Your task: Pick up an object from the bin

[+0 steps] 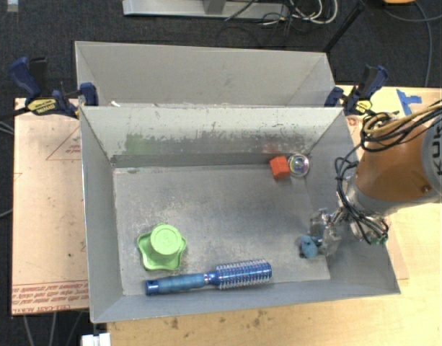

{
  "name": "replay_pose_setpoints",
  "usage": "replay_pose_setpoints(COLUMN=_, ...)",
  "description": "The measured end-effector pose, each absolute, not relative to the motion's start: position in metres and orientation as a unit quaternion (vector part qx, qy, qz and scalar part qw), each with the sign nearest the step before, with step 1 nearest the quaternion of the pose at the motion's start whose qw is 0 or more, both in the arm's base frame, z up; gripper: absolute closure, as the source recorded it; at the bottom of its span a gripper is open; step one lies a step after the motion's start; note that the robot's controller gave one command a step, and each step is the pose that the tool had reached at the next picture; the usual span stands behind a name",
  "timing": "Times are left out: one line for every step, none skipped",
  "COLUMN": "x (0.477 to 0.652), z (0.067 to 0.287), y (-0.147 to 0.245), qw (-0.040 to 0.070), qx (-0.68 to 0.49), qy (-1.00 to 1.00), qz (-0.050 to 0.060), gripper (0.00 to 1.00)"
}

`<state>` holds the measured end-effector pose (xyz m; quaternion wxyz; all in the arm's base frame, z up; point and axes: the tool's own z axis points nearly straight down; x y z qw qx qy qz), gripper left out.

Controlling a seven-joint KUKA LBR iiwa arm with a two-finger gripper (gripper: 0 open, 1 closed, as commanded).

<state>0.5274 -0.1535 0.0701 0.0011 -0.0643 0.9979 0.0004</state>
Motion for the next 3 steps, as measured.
replay_pose_setpoints(x=0.561, z=0.099, y=-0.130, qw=0.004, qx=-0.073, qy=0.997, qz=0.000, gripper=1.00)
replay_pose_setpoints(x=0.566, z=0.159, y=-0.072, qw=0.004, qx=-0.082, qy=0.997, qz=0.001, gripper=1.00)
replay_pose_setpoints(x=0.574, z=0.241, y=-0.076, qw=0.006, qx=-0.080, qy=0.997, qz=-0.001, gripper=1.00)
